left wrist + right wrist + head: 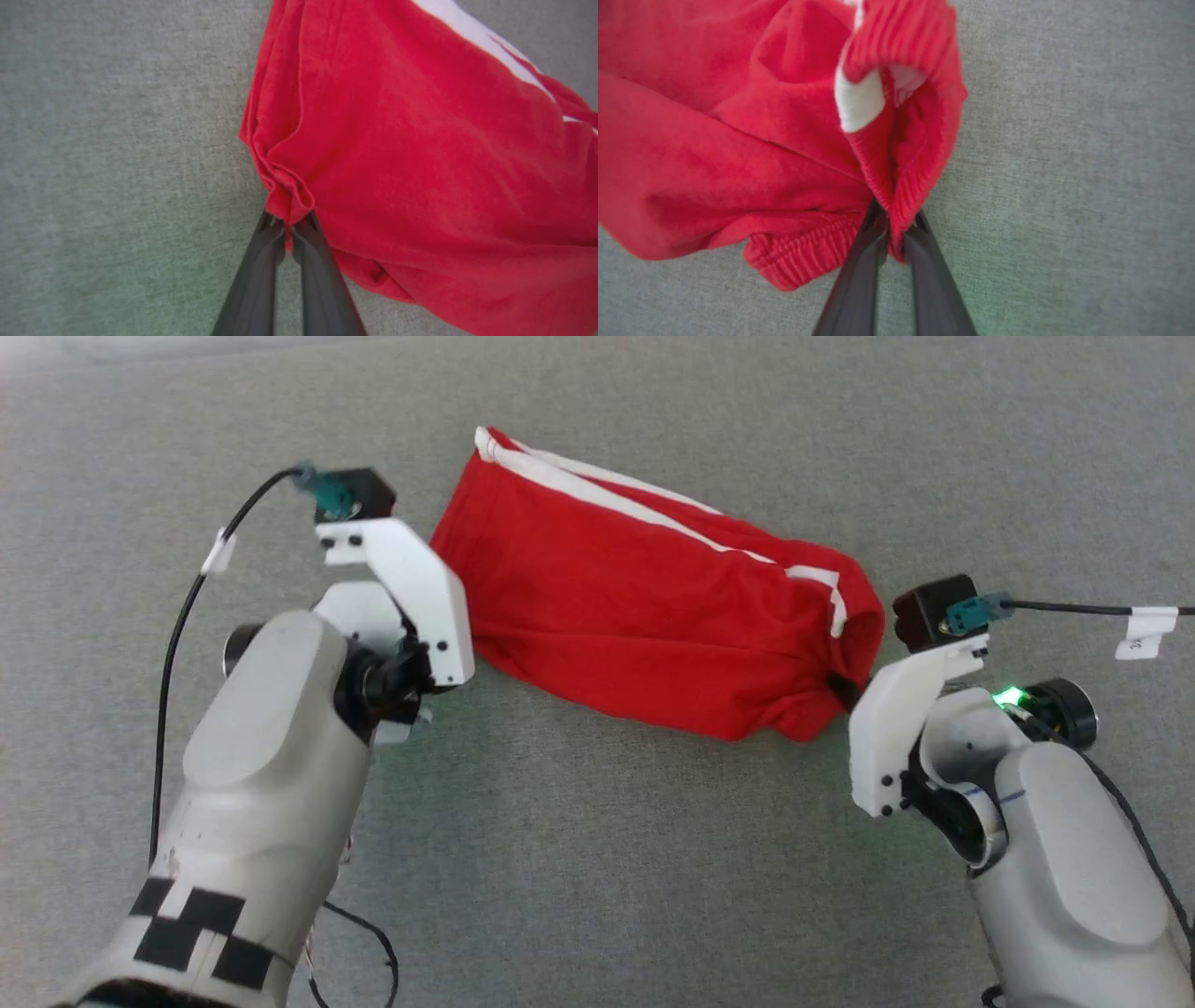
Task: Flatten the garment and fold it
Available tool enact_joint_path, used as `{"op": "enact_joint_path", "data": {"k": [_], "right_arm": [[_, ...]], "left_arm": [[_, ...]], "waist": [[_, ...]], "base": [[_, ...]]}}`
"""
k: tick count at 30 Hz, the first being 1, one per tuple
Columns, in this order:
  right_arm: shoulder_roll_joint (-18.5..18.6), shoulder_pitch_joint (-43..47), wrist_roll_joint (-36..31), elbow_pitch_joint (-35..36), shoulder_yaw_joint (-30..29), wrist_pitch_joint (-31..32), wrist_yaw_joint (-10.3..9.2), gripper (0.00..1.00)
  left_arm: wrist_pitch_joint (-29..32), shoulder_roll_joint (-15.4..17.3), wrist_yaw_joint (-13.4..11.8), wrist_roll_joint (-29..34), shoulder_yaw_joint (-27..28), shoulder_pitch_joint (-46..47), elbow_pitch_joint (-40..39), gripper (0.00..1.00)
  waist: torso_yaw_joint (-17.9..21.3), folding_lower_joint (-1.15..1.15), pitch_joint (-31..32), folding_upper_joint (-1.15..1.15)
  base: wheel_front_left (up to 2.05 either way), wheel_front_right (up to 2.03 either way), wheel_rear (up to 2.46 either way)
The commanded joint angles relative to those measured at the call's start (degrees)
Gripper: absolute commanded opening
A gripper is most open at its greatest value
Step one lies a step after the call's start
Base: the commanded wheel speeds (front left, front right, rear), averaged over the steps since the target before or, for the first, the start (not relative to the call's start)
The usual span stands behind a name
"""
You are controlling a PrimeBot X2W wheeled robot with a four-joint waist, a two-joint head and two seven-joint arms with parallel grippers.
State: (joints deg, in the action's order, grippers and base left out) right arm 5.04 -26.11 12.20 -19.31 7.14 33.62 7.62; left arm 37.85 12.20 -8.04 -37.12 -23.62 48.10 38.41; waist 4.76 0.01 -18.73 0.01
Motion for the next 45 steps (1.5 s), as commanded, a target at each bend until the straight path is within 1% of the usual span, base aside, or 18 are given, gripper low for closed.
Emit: {"op": "enact_joint_path", "data": {"k": [1,5,9,15,21,24,29,32,34,35,36,37,41,45], "right_arm": [[0.59,1.35,0.37,-0.65,-0.29,0.26,-0.13,0.0],[2.35,2.37,2.16,-1.11,0.1,0.75,-0.13,0.0],[4.7,3.43,3.93,-1.08,0.31,1.69,-0.13,0.0],[8.62,5.84,7.34,-0.23,1.02,3.69,-0.13,0.0],[11.8,8.57,11.46,2.02,1.11,6.37,-0.13,0.0],[13.4,9.9,13.21,3.3,1.26,8.02,-0.13,0.0],[15.3,12.35,15.09,4.7,1.48,11.17,-0.13,0.0],[16.01,13.78,15.87,5.18,1.17,13.08,-0.13,0.0],[16.16,14.39,15.92,5.58,0.63,13.27,-0.13,0.0],[16.09,14.58,15.78,5.7,0.4,13.12,-0.13,0.09],[15.95,14.76,15.65,5.81,0.25,12.92,-0.13,0.38],[15.72,14.93,15.54,5.9,-0.05,12.58,-0.13,1.0],[14.45,15.97,15.06,6.41,-1.33,11.27,-0.13,1.0],[13.1,17.64,14.97,8.55,-3.45,10.22,-0.13,1.0]], "left_arm": [[-0.2,0.42,0.1,-0.31,0.24,-2.1,0.79,0.0],[-4.66,0.09,0.9,-3.54,3.65,-4.98,-0.86,0.0],[-9.82,0.24,1.95,-5.57,6.17,-9.45,-4.18,0.0],[-14.95,-0.48,1.72,-7.95,8.4,-19.59,-11.68,0.0],[-17.66,-1.53,-0.61,-9.57,9.71,-30.86,-21.09,0.0],[-18.22,-1.86,-2.58,-9.85,9.97,-36.67,-26.12,0.0],[-17.01,-2.09,-5.65,-9.49,8.52,-45.07,-31.99,0.0],[-15.7,-2.46,-6.87,-9.37,7.07,-48.3,-33.94,0.0],[-15.3,-2.81,-7.41,-9.61,6.77,-49.3,-34.63,0.0],[-15.02,-2.69,-7.72,-9.44,6.57,-49.49,-34.69,0.36],[-14.8,-2.59,-7.92,-9.36,6.48,-49.56,-34.79,1.0],[-14.89,-2.59,-8.08,-9.4,6.67,-49.44,-34.96,1.0],[-14.74,-1.41,-8.76,-8.79,7.29,-48.72,-35.52,1.0],[-15.91,0.77,-9.6,-7.28,8.88,-47.72,-37.31,1.0]], "waist": [[-1.3,-0.01,1.64,-0.01],[-3.03,-0.01,4.09,-0.01],[-4.61,-0.01,6.21,-0.01],[-6.9,-0.01,9.42,-0.01],[-8.23,-0.01,11.63,-0.01],[-8.55,-0.01,12.22,-0.01],[-9.04,-0.01,12.85,-0.01],[-9.3,-0.01,13.11,-0.01],[-9.46,-0.01,13.12,-0.01],[-9.48,-0.01,13.22,-0.01],[-9.47,-0.01,13.34,-0.01],[-9.44,-0.01,13.44,-0.01],[-9.23,-0.01,14.3,-0.01],[-9.1,-0.01,15.1,-0.01]], "base": [[0.0,0.0,0.0],[0.0,0.0,0.0],[0.0,0.0,0.0],[0.0,0.0,0.0],[0.0,0.0,0.0],[0.0,0.0,0.0],[0.0,0.0,0.0],[0.0,0.0,0.0],[0.0,0.0,0.0],[0.0,0.0,0.0],[0.0,0.0,0.0],[0.0,0.0,0.0],[0.0,0.0,0.0],[0.0,0.0,0.0]]}}
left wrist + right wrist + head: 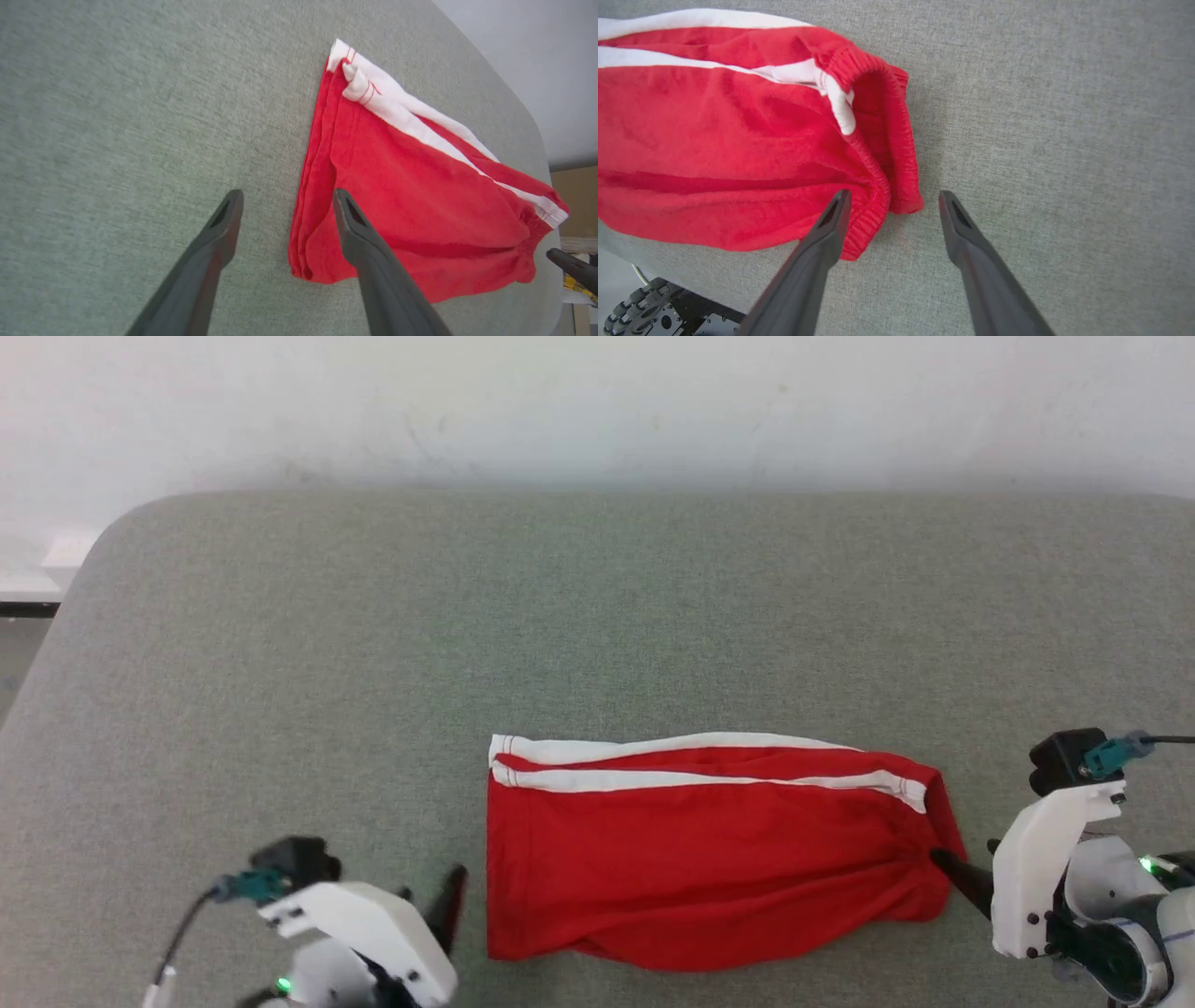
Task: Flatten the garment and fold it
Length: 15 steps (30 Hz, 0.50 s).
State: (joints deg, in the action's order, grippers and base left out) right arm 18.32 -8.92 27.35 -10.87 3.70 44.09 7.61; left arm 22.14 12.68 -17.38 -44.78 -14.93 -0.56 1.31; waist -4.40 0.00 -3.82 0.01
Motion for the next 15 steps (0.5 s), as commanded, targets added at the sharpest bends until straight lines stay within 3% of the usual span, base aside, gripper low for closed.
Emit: {"op": "enact_joint_path", "data": {"k": [1,4,9,13,15], "right_arm": [[-0.53,0.92,-0.32,0.96,-0.7,-0.57,-0.12,1.0],[-1.72,2.09,-1.53,3.83,-2.89,-1.44,-0.12,1.0],[-4.25,2.09,-6.49,7.28,-5.4,-2.42,-0.12,1.0],[-5.85,0.55,-10.05,6.39,-4.97,-1.68,-0.12,1.0],[-6.25,-0.54,-11.46,5.03,-4.43,-0.75,-0.12,1.0]], "left_arm": [[-0.99,0.77,-0.43,0.77,0.86,1.33,-0.72,1.0],[-6.16,2.14,-0.65,2.98,3.51,2.87,-2.08,1.0],[-19.91,4.12,2.01,9.48,5.22,5.23,-3.24,1.0],[-32.81,4.74,4.01,15.77,4.64,6.43,-2.31,1.0],[-35.83,4.54,4.39,18.61,4.32,6.89,-2.02,1.0]], "waist": [[0.06,0.0,0.38,-0.01],[0.17,0.0,0.71,-0.01],[0.42,0.0,0.52,-0.01],[0.28,0.0,-0.36,-0.01],[0.11,0.0,-0.97,-0.01]], "base": [[0.0,0.0,0.0],[0.0,0.0,0.0],[0.0,0.0,0.0],[0.0,0.0,0.0],[0.0,0.0,0.0]]}}
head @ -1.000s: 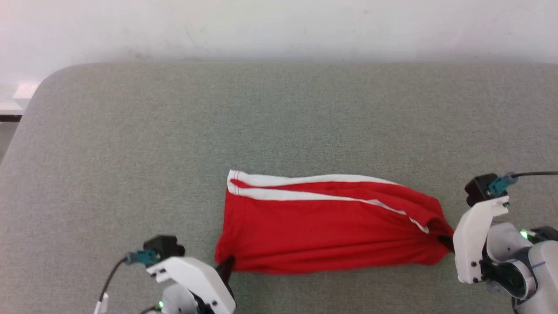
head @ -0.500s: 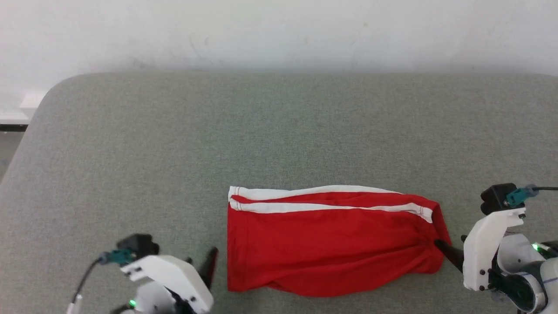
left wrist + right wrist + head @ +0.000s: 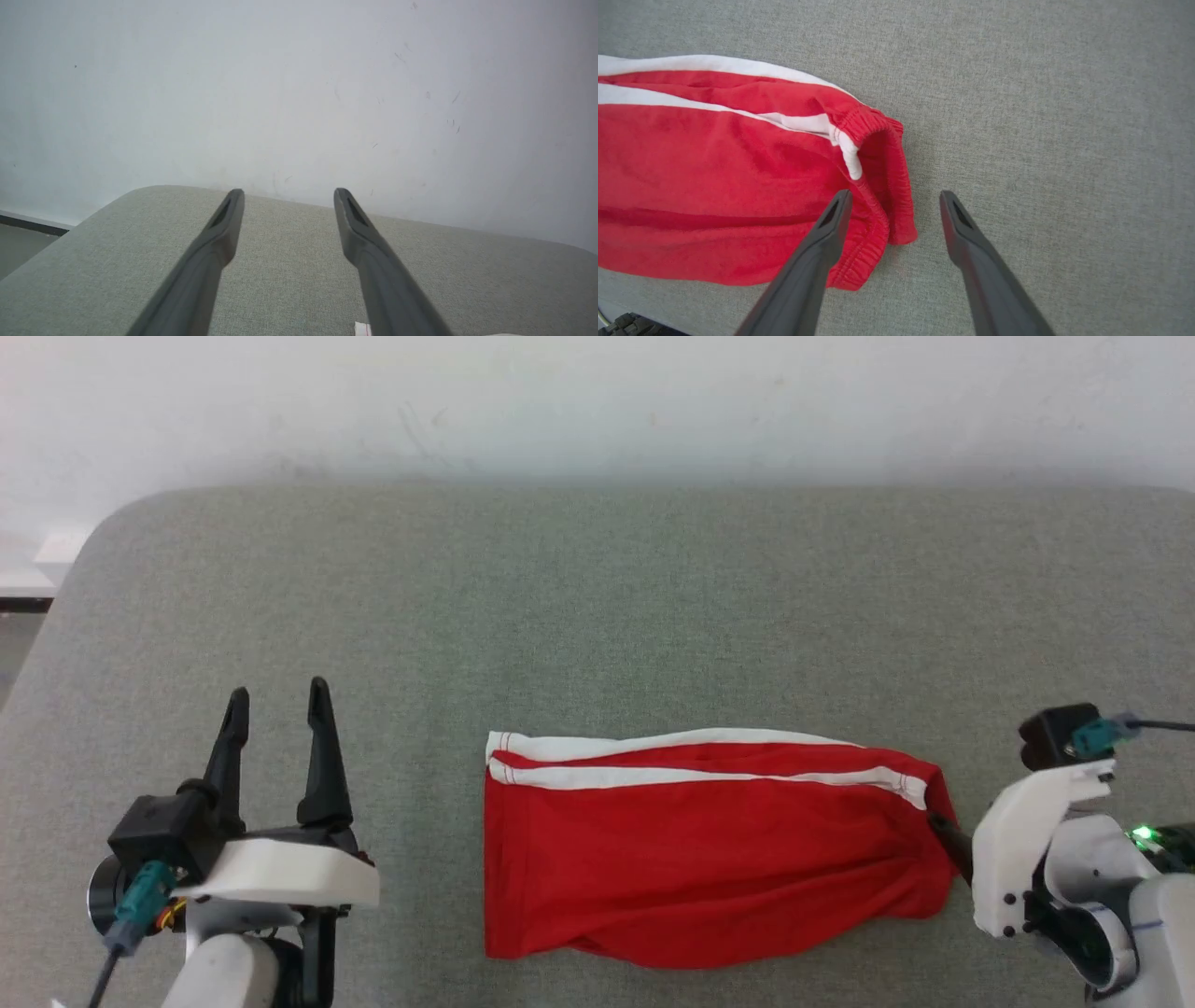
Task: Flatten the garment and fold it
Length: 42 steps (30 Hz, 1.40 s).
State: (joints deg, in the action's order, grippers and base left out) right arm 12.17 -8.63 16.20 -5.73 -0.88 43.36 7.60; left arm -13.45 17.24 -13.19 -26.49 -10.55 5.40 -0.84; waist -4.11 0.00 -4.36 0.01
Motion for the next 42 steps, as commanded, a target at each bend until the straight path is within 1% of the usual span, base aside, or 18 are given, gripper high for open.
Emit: {"op": "enact_joint_path", "data": {"k": [1,4,8,13,16,19,21,22,23,24,25,31,36,39,42], "right_arm": [[0.02,-1.47,-1.1,-0.88,0.47,0.24,-0.11,1.0],[0.25,-3.51,-2.58,-3.5,1.06,0.21,-0.11,1.0],[0.65,-5.86,-3.25,-6.99,2.15,0.35,-0.11,1.0],[1.13,-8.15,-2.92,-11.69,3.96,-0.29,-0.11,1.0],[0.69,-8.82,-1.58,-14.32,5.36,-0.72,-0.11,1.0],[0.67,-9.27,-0.91,-16.42,6.92,-1.5,-0.11,1.0],[0.63,-9.42,-0.51,-17.13,7.28,-1.6,-0.11,1.0],[0.54,-9.6,-0.05,-17.78,7.57,-1.7,-0.11,0.48],[0.56,-9.85,0.27,-18.31,7.86,-1.91,-0.11,0.31],[0.65,-10.1,0.49,-18.76,8.17,-2.17,-0.11,0.04],[0.7,-10.34,0.86,-19.12,8.42,-2.47,-0.11,0.0],[2.62,-11.31,2.86,-19.81,7.93,-4.02,-0.11,0.0],[6.32,-10.95,2.82,-20.47,4.27,-4.21,-0.11,0.0],[9.17,-10.84,1.56,-21.34,1.62,-3.93,-0.11,0.0],[10.85,-11.12,-0.34,-22.52,-1.55,-3.4,-0.11,0.0]], "left_arm": [[-0.88,-0.37,0.47,1.37,-0.03,1.13,0.09,1.0],[-1.47,-1.37,1.51,5.28,0.52,2.1,-1.31,1.0],[-1.52,-3.07,3.67,10.45,1.72,2.03,-4.17,1.0],[-1.53,-5.65,6.28,13.12,3.63,1.6,-4.56,1.0],[-1.53,-6.8,7.49,14.61,4.46,1.42,-4.01,1.0],[-1.54,-7.54,8.65,16.12,5.23,1.42,-3.74,1.0],[-1.54,-7.82,8.95,16.49,5.53,1.42,-3.61,1.0],[-1.54,-8.09,9.24,16.81,5.81,1.42,-3.43,1.0],[-1.54,-8.35,9.53,17.1,6.1,1.44,-3.33,1.0],[-1.54,-8.6,9.83,17.34,6.38,1.44,-3.21,1.0],[-1.54,-8.87,10.11,17.5,6.67,1.43,-2.98,1.0],[-1.54,-10.21,11.55,18.33,8.39,1.25,-2.41,1.0],[-1.54,-11.11,12.41,19.24,9.05,0.84,-2.29,1.0],[-1.54,-11.39,12.68,19.87,9.49,0.91,-2.1,1.0],[-1.54,-11.64,13.03,20.18,10.02,0.97,-2.02,1.0]], "waist": [[-0.34,0.0,-0.84,-0.01],[-0.95,0.0,-1.97,-0.01],[-1.47,0.0,-3.33,-0.01],[-1.77,0.0,-4.68,-0.01],[-1.87,0.0,-5.17,-0.01],[-1.82,0.0,-5.52,-0.01],[-1.8,0.0,-5.65,-0.01],[-1.77,0.0,-5.71,-0.01],[-1.71,0.0,-5.74,-0.01],[-1.65,0.0,-5.75,-0.01],[-1.58,0.0,-5.75,-0.01],[-1.1,0.0,-5.01,-0.01],[-1.01,0.0,-4.56,-0.01],[-1.02,0.0,-4.67,-0.01],[-0.94,0.0,-4.76,-0.01]], "base": [[0.0,0.0,0.0],[0.0,0.0,0.0],[0.0,0.0,0.0],[0.0,0.0,0.0],[0.0,0.0,0.0],[0.0,0.0,0.0],[0.0,0.0,0.0],[0.0,0.0,0.0],[0.0,0.0,0.0],[0.0,0.0,0.0],[0.0,0.0,0.0],[0.0,0.0,0.0],[0.0,0.0,0.0],[0.0,0.0,0.0],[0.0,0.0,0.0]]}}
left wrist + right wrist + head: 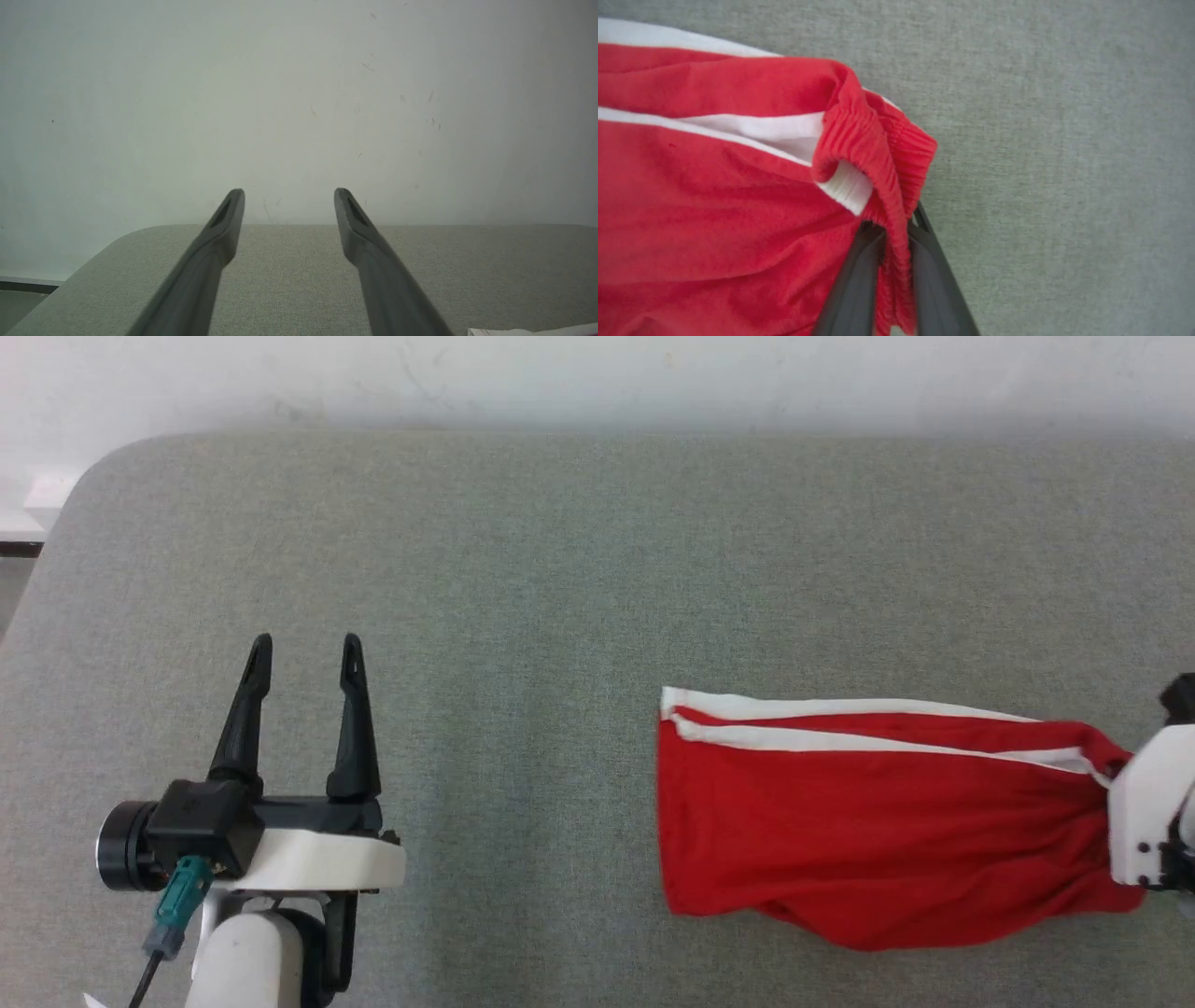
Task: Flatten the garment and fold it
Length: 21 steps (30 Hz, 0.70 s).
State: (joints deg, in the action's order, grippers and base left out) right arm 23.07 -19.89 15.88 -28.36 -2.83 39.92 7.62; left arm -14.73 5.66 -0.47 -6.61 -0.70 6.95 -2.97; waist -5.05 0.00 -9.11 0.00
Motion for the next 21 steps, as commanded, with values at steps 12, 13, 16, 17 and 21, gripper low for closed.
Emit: {"op": "enact_joint_path", "data": {"k": [12,13,16,17,21], "right_arm": [[0.11,0.26,-4.53,5.38,2.68,7.87,-0.13,0.0],[0.16,0.58,-4.05,7.38,3.7,9.68,-0.13,0.0],[0.65,1.67,-2.41,14.94,6.59,13.88,-0.13,0.0],[0.76,2.14,-1.88,17.39,7.33,15.11,-0.13,0.0],[-0.74,4.08,0.74,25.19,9.26,19.44,-0.13,0.0]], "left_arm": [[-0.27,-0.99,1.76,0.74,1.46,-1.6,1.3,1.0],[-0.27,-1.06,1.88,0.7,1.53,-1.71,1.35,1.0],[-0.27,-1.33,2.19,0.75,1.42,-1.76,1.32,1.0],[-0.27,-1.4,2.41,0.96,1.13,-1.69,1.27,1.0],[-0.27,-1.73,2.96,1.17,0.33,-1.09,1.98,1.0]], "waist": [[1.39,0.0,2.63,0.0],[1.53,0.0,2.94,0.0],[1.63,0.0,3.46,0.0],[1.56,0.0,3.55,0.0],[1.02,0.0,3.82,0.0]], "base": [[0.0,0.0,0.0],[0.0,0.0,0.0],[0.0,0.0,0.0],[0.0,0.0,0.0],[0.0,0.0,0.0]]}}
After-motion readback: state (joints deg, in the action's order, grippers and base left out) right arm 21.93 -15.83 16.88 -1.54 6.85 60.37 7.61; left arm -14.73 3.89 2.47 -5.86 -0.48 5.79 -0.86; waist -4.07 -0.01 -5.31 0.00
